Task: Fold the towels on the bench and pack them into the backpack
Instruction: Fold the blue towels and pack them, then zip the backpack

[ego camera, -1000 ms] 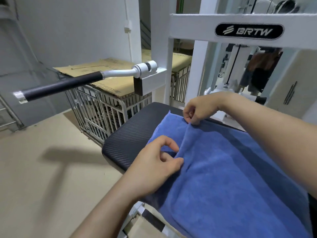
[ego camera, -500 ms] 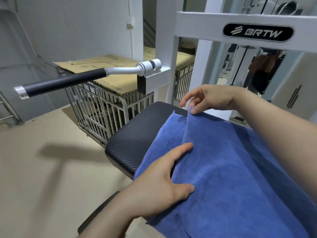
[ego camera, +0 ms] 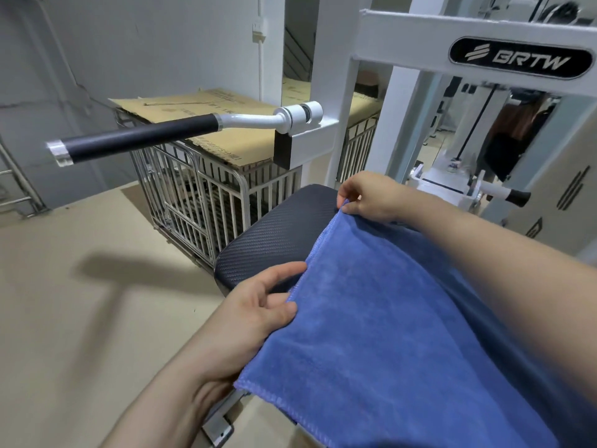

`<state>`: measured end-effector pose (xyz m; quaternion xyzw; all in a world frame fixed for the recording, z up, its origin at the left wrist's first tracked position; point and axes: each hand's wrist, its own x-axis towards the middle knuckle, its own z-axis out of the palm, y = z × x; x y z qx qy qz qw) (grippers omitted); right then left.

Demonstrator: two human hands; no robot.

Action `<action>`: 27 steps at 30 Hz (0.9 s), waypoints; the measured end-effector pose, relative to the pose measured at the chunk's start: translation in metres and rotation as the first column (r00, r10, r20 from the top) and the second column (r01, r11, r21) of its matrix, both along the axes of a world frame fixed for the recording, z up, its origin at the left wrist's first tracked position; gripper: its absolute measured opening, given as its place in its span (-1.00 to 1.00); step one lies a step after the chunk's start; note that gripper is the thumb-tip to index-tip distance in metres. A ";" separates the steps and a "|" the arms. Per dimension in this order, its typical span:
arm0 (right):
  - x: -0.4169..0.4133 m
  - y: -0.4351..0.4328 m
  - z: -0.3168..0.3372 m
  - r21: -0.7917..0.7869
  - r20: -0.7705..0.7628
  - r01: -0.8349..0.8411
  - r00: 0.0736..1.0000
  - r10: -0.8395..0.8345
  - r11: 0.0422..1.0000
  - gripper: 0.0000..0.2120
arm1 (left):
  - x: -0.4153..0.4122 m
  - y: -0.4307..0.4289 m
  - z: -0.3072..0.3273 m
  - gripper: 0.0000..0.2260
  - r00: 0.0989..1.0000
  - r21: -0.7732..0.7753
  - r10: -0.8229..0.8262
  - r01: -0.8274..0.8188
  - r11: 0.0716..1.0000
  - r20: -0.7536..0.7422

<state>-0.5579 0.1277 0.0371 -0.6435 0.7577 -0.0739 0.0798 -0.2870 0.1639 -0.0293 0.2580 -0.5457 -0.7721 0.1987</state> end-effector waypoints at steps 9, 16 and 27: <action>0.006 -0.011 0.000 0.143 -0.181 -0.084 0.977 0.110 0.986 -0.95 | 0.015 -0.002 -0.004 -0.55 0.968 -0.224 0.059 -0.003 0.975 0.243; 0.000 -0.005 -0.002 0.071 -0.140 -0.165 0.975 0.174 0.984 -0.88 | 0.025 0.005 -0.011 -0.83 0.797 -0.779 0.485 -0.031 0.626 0.359; 0.008 -0.012 0.010 0.251 -0.194 -0.214 0.944 0.266 0.944 -0.83 | 0.026 0.022 -0.035 -0.64 0.951 -0.176 0.284 -0.261 0.949 0.119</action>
